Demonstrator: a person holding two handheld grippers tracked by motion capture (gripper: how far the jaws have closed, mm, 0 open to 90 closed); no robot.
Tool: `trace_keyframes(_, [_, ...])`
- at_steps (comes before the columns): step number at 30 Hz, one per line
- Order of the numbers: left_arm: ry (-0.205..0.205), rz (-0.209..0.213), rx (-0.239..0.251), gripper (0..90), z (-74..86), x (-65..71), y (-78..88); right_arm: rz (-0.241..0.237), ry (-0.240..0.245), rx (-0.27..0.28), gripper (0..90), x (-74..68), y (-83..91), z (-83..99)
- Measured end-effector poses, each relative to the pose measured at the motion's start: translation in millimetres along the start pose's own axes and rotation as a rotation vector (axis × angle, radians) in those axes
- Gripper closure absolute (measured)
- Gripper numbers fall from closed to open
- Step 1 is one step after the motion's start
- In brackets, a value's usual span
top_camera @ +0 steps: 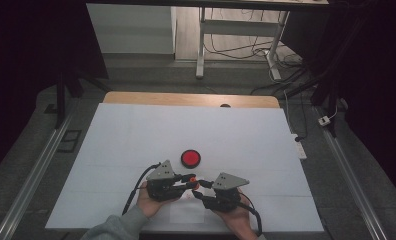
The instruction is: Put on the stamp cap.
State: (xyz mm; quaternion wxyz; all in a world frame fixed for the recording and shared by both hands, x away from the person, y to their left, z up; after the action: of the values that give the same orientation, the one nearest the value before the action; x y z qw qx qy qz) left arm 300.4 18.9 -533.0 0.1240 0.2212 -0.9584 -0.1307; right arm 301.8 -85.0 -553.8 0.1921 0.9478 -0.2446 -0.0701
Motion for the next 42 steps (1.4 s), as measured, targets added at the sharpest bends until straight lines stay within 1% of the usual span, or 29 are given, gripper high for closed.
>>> trace_keyframes(7, [0.009,-0.005,0.006,72.9,-1.4,-2.6,3.0,0.003,0.007,-0.013,53.0,4.0,2.9,2.3])
trace_keyframes(8, [0.011,-0.006,0.008,73.0,-1.7,-2.9,3.3,0.003,0.005,-0.007,52.4,4.6,3.2,2.4])
trace_keyframes(13, [0.018,-0.007,0.007,73.0,-2.1,-4.0,4.4,0.013,0.006,-0.011,49.9,11.9,10.7,4.4])
trace_keyframes(16, [0.023,-0.007,0.006,73.0,-2.0,-4.4,4.5,0.04,0.011,-0.017,48.3,19.5,16.8,6.0])
trace_keyframes(22, [0.028,-0.011,0.002,72.9,-1.8,-5.7,5.2,0.068,0.007,-0.005,47.6,32.6,29.1,7.9])
trace_keyframes(24, [0.031,-0.011,-0.001,72.9,-1.6,-6.3,5.5,0.086,0.012,-0.014,47.4,36.7,33.5,9.2])
trace_keyframes(27, [0.033,-0.014,-0.001,72.9,-1.7,-7.0,6.1,0.097,0.013,-0.012,46.8,41.5,37.7,10.7])
trace_keyframes(31, [0.032,-0.022,-0.004,72.9,-1.7,-8.6,7.3,0.128,0.029,-0.02,46.4,47.9,44.6,12.9])
trace_keyframes(32, [0.033,-0.024,-0.004,72.9,-1.6,-9.0,7.7,0.127,0.032,-0.017,46.4,49.0,46.1,13.4])
trace_keyframes(34, [0.035,-0.028,-0.007,72.9,-1.6,-10.1,8.8,0.143,0.047,-0.023,46.5,53.0,51.6,15.2])
trace_keyframes(37, [0.031,-0.039,-0.013,72.8,-1.7,-12.1,10.9,0.174,0.056,-0.022,46.5,60.9,61.8,17.4])
trace_keyframes(41, [0.032,-0.051,-0.017,72.8,-2.4,-15.2,13.5,0.211,0.045,-0.008,46.5,73.7,76.6,20.2])
trace_keyframes(42, [0.033,-0.053,-0.016,72.8,-2.8,-16.0,14.2,0.22,0.048,-0.01,46.5,77.4,80.4,21.0])
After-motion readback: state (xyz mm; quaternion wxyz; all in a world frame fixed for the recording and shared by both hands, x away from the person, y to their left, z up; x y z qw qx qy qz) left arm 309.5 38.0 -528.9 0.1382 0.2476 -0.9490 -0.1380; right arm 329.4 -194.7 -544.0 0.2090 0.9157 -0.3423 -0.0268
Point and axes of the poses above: each handheld gripper's, and its own axes: y roughly backward along the jaws, z roughly out of its underside, x roughly to its right, the point moved 8 cm from there along -y, roughly forward along the jaws, and after that the axes turned 6 degrees about x, right-handed, at the moved point
